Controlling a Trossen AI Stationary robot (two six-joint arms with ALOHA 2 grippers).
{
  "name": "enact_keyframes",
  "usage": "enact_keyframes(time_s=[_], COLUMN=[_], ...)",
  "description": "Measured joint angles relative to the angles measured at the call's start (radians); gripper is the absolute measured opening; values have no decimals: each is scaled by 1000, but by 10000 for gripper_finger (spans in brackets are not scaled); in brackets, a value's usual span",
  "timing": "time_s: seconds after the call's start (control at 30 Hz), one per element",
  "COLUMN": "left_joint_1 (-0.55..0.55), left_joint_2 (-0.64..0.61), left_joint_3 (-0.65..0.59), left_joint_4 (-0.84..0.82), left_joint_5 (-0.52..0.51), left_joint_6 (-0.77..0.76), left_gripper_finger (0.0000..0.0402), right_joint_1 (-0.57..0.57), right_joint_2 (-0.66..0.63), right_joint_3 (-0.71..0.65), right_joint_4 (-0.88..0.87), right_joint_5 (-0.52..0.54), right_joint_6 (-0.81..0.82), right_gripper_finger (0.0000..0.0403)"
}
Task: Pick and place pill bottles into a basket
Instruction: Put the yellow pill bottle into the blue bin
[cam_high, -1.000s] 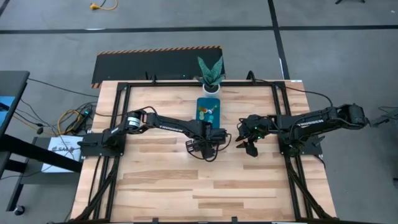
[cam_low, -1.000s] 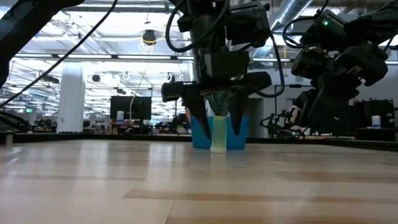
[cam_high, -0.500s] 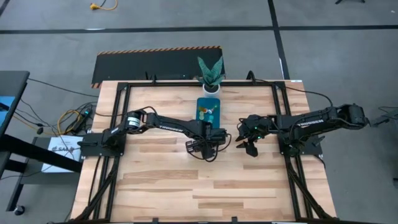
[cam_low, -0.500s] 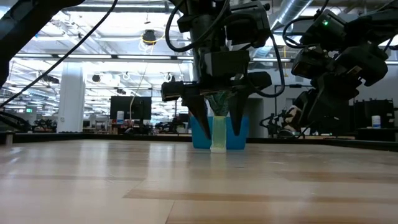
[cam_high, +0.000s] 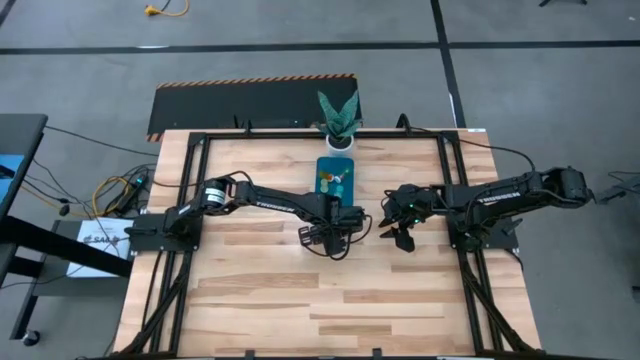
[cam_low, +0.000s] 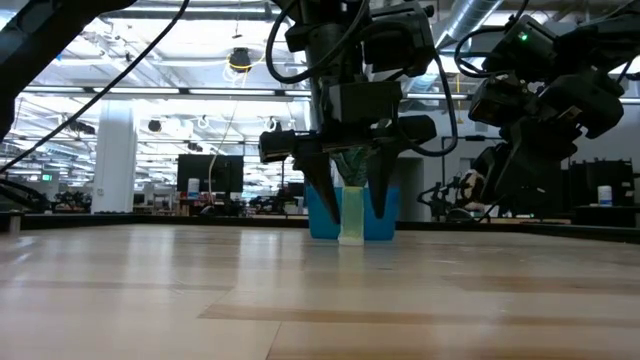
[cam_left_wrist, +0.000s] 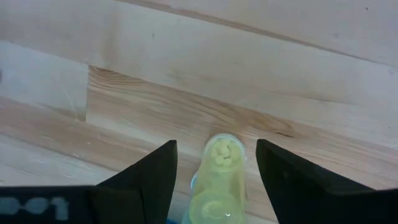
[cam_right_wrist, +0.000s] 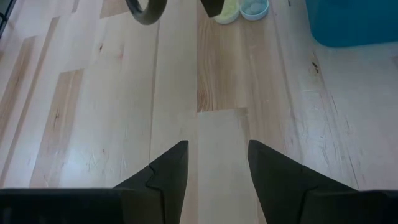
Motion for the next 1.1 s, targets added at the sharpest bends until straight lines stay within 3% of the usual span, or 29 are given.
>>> enact_keyframes(time_s=[0.5, 1.1], left_joint_1=[0, -14], left_joint_2=[0, 0], left_joint_3=[0, 1], left_joint_4=[2, 2], left_joint_5=[1, 2], left_joint_6=[-79, -115], left_gripper_finger=[105, 94], right_joint_1=[0, 0], right_joint_2=[0, 0], right_joint_3=[0, 0], right_joint_4=[0, 0], right_joint_5=[0, 0], right_joint_6=[0, 0], right_gripper_finger=[159, 159])
